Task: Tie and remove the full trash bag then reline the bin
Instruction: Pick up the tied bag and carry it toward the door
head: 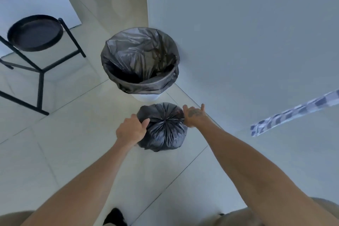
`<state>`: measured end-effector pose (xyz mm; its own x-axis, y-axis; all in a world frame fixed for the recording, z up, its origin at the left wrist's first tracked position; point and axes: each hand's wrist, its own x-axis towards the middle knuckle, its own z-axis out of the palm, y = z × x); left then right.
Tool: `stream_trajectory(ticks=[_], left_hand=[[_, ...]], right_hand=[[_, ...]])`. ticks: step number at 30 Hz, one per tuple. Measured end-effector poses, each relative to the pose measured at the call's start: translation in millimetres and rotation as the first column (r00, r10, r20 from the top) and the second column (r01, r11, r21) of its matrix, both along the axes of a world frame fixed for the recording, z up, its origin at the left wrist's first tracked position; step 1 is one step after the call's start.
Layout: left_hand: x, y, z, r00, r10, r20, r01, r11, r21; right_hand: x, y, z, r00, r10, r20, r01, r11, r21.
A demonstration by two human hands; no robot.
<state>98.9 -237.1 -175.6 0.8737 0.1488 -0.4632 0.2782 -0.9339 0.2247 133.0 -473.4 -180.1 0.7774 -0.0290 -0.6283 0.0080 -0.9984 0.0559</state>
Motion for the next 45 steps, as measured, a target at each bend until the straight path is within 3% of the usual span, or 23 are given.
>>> stream_trajectory(ticks=[5,10,16,21,25,30,37,41,43,45], left_hand=[[-15.1,-12.3,68.0,0.990,-0.021,-0.137,0.023,1.000,0.011],[-21.1,-36.9,198.4,0.965,-0.125,-0.230,0.124,0.992,-0.018],[-50.8,-58.0,392.2,0.951,-0.226,-0.209,0.214,0.974,-0.078],[-72.2,-72.4,535.2,0.918,-0.360,-0.167,0.329,0.925,-0.188],[-75.1,-95.0,608.3,0.864,-0.494,-0.096,0.450,0.843,-0.294],[-89.4,-138.6,668.1,0.747,-0.664,0.001,0.626,0.704,-0.336],[-119.9,-249.4,718.1,0.589,-0.803,0.084,0.771,0.529,-0.354],[-162.9,-353.9,737.9,0.458,-0.878,0.135,0.854,0.393,-0.341],[-176.6,-387.5,742.5,0.439,-0.885,0.153,0.867,0.372,-0.332],[-215.0,-455.1,748.3,0.375,-0.906,0.194,0.897,0.302,-0.322]], right_hand=[[-24.4,-14.7,65.1,0.986,-0.143,-0.089,0.160,0.961,0.226],[-55.0,-30.0,192.5,0.958,-0.240,-0.160,0.279,0.909,0.311],[-112.5,-52.2,383.0,0.919,-0.327,-0.218,0.390,0.829,0.401],[-158.3,-71.7,527.2,0.903,-0.400,-0.158,0.428,0.797,0.426],[-192.3,-92.7,601.3,0.870,-0.478,-0.116,0.479,0.770,0.421],[-257.1,-129.9,660.1,0.732,-0.678,-0.073,0.633,0.636,0.442],[-347.5,-203.5,720.2,0.544,-0.839,0.000,0.720,0.467,0.514],[-421.6,-271.5,740.8,0.362,-0.931,0.036,0.773,0.322,0.547],[-444.4,-292.8,743.9,0.300,-0.953,0.037,0.780,0.267,0.565],[-492.5,-336.1,751.4,0.173,-0.984,0.040,0.793,0.163,0.587]])
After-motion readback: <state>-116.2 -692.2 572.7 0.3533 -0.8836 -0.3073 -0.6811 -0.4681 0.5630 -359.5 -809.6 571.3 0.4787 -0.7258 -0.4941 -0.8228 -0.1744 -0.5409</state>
